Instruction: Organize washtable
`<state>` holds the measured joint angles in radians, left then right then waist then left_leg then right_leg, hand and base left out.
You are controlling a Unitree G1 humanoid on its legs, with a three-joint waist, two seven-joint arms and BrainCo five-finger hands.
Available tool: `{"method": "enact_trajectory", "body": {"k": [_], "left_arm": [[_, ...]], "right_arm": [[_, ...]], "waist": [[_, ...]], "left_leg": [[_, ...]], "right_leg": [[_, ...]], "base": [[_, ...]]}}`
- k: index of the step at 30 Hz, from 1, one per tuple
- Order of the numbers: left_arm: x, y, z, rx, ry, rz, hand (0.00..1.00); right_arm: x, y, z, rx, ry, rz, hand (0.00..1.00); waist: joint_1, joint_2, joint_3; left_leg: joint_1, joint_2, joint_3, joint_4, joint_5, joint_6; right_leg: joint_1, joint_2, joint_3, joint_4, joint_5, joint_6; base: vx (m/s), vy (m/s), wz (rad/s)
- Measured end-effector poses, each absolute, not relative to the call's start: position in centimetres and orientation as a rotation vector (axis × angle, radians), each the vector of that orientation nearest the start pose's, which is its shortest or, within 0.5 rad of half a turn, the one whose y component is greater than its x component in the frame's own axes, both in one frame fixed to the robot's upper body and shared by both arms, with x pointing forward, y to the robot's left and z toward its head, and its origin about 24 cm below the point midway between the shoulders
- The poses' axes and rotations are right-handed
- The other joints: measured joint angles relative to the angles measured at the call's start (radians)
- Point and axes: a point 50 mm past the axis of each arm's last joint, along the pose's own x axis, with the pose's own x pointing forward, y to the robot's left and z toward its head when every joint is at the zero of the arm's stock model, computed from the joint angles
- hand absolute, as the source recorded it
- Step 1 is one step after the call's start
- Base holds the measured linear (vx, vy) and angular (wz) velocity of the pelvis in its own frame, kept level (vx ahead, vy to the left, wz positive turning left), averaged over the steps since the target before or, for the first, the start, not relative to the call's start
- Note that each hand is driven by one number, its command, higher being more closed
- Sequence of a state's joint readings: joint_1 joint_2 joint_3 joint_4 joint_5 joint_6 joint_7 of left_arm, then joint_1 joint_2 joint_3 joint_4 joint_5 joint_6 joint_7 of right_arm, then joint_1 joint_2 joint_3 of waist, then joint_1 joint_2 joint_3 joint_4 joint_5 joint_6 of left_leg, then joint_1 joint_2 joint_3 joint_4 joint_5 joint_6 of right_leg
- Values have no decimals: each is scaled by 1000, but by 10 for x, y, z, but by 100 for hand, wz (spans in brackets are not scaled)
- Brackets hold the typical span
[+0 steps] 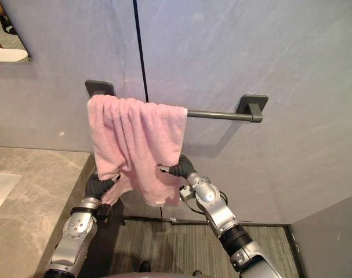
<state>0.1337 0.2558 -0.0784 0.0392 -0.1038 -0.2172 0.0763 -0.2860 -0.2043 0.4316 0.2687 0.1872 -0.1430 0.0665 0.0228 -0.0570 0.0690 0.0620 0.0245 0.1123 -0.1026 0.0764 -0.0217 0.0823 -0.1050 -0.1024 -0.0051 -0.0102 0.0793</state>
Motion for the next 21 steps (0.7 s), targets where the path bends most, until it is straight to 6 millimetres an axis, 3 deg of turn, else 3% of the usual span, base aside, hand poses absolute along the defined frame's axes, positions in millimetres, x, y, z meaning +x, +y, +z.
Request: {"method": "enact_trajectory", "body": {"k": [8,14,21], "left_arm": [[223,191,27,141,-39,19,100],[224,191,39,128,-93,42,100],[225,180,51,95,-163,37,100]], "right_arm": [[286,-86,53,-92,-89,469,100],[283,-118,60,-50,-121,329,100],[278,-139,67,-29,-159,244,100]], "waist": [[-2,0,0],[-4,0,0],[-9,2,1]], "left_leg": [[1,3,3,1,0,0],[4,-5,8,0,-1,0],[9,-6,12,-1,-1,0]], "right_leg": [[0,2,2,-1,1,-1],[0,1,3,1,1,-1],[-5,-1,-1,4,-1,-1]], "base": [[0,0,0],[0,0,0],[0,0,-2]]}}
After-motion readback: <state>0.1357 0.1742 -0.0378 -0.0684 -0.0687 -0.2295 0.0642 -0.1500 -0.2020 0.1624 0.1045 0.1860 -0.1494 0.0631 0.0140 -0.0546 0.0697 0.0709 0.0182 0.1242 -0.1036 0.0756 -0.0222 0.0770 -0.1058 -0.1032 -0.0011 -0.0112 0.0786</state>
